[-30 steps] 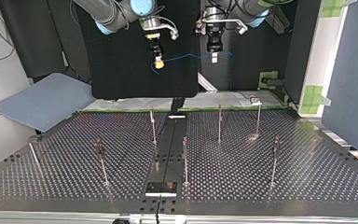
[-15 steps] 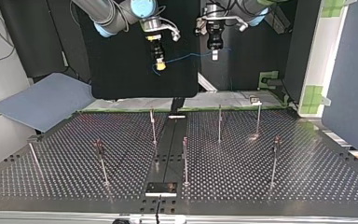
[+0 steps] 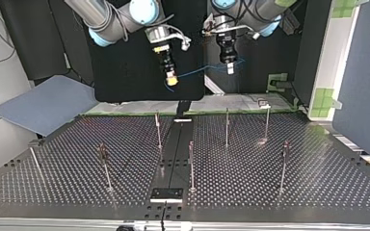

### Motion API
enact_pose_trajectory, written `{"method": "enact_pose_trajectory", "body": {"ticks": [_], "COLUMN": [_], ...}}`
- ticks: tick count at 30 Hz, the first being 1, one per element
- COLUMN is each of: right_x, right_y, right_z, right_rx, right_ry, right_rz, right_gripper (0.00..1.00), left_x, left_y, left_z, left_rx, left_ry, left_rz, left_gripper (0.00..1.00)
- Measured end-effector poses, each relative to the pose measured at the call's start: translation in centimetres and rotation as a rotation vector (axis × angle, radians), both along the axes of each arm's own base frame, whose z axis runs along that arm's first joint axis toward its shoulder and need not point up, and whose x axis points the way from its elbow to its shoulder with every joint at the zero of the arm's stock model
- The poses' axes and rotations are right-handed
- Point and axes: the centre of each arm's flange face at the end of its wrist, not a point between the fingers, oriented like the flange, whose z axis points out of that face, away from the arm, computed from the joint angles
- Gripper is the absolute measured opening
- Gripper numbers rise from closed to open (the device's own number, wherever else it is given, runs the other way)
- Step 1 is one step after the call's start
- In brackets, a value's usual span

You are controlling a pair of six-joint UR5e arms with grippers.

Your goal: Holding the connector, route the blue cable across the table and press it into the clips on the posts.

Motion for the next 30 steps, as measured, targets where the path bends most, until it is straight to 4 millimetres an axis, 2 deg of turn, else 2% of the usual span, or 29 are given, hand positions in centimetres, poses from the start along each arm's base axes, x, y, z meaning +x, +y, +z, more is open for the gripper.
{"method": "enact_pose_trajectory", "body": {"ticks": [6, 9, 19, 30], "right_x": [1.4, 2.0, 4.2, 6.4], "right_y": [-0.3, -0.4, -1.3, -1.8], "right_z": [4.5, 5.9, 5.3, 8.1], "right_rx": [-0.021, -0.021, 0.023, 0.040], "right_ry": [-0.056, -0.076, -0.056, -0.074], "right_rz": [0.054, 0.078, 0.126, 0.157], "right_gripper": [0.00, 0.00, 0.00, 0.00], "left_x": [1.4, 2.0, 2.5, 2.1], "left_y": [0.5, 0.8, 2.0, 2.4], "left_z": [2.9, 4.4, 8.3, 11.7], "left_rx": [-0.028, -0.054, -0.096, -0.073], "left_ry": [-0.035, -0.056, -0.090, -0.094], "left_rz": [0.071, 0.105, 0.195, 0.150], "left_gripper": [0.00, 0.00, 0.00, 0.00]}}
